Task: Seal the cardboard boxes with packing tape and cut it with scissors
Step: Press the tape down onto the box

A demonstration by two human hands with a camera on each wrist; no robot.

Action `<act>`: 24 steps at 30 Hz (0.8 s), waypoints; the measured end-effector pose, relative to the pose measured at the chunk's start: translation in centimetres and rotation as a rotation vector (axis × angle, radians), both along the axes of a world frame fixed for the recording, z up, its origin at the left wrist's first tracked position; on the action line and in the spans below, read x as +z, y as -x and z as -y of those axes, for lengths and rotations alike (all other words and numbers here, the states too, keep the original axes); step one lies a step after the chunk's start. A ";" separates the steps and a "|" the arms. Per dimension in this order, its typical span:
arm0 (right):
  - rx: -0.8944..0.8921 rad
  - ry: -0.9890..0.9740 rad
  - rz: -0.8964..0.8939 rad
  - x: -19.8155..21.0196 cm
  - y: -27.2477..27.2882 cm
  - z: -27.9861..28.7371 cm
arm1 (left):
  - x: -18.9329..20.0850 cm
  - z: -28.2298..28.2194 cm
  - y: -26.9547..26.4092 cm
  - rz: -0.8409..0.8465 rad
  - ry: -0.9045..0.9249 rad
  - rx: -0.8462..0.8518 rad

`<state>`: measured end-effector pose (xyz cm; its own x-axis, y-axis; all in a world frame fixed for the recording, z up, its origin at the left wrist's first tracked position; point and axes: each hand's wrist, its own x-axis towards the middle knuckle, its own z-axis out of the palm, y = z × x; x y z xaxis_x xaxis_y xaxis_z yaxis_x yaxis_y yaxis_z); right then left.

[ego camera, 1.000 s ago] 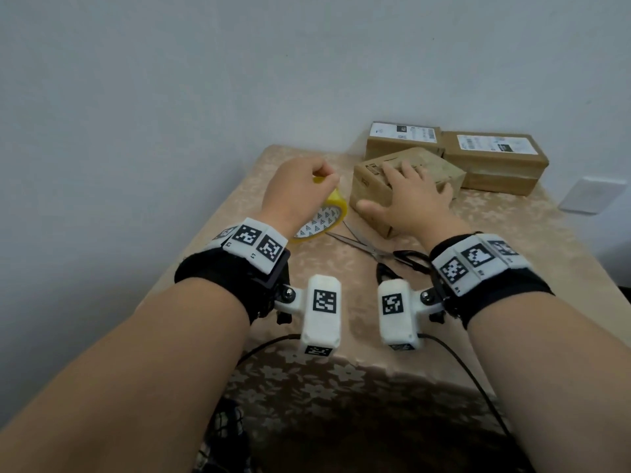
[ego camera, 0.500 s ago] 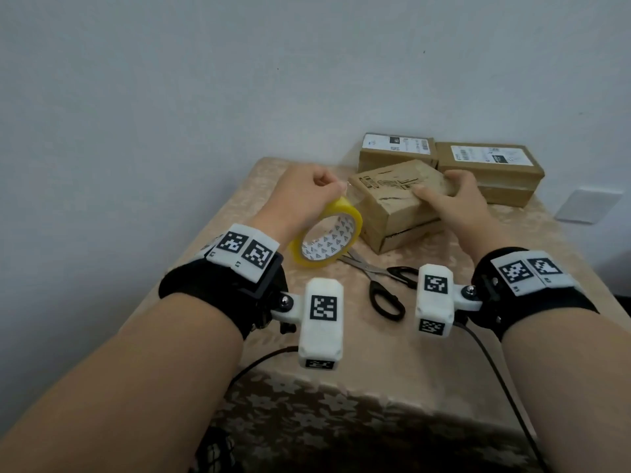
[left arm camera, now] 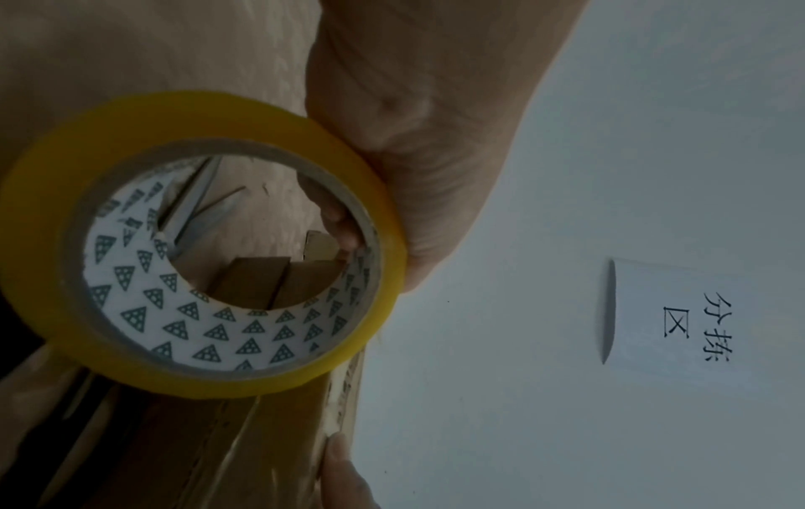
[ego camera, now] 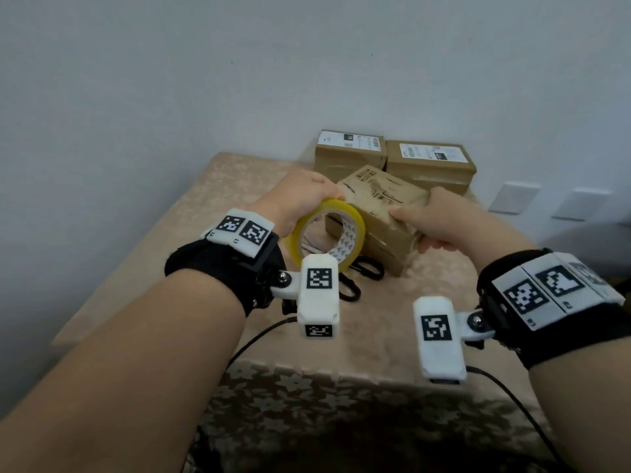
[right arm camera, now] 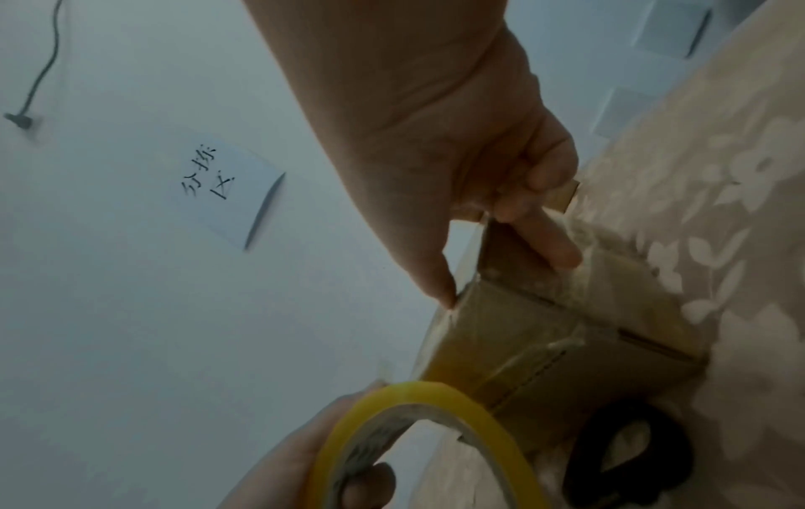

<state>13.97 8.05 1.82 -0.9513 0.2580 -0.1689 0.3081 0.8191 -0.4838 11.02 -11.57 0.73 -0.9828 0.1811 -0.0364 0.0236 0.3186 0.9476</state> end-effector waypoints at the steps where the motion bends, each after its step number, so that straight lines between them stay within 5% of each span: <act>1: 0.017 -0.044 0.010 0.2 -0.3 0.1 | 0.1 -0.2 -0.1 0.000 0.018 -0.011; 6: 0.015 -0.319 0.019 1.0 -0.5 0.0 | 0.5 0.1 -0.5 -0.039 0.031 -0.033; 8: 0.030 -0.348 -0.150 1.0 -0.2 0.0 | 0.7 0.4 -0.7 -0.132 0.049 -0.002; 11: 0.173 -0.087 -0.502 1.1 0.0 1.4 | 1.0 0.5 -1.0 -0.285 0.075 0.068; 14: 0.314 0.352 -0.496 1.1 0.3 4.0 | 1.1 0.4 -1.2 -0.437 0.132 0.075; 17: 0.272 0.629 -0.441 0.9 0.9 5.3 | 1.1 0.4 -1.4 -0.545 0.223 0.079; 24: 0.186 0.518 -0.547 0.4 2.2 6.1 | 0.9 1.6 -1.7 -0.502 0.438 -0.028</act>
<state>11.79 1.95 2.26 -0.9541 0.1023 0.2814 -0.2050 0.4618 -0.8630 12.77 -13.13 1.58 -0.8947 0.2798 0.3483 0.4423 0.6642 0.6026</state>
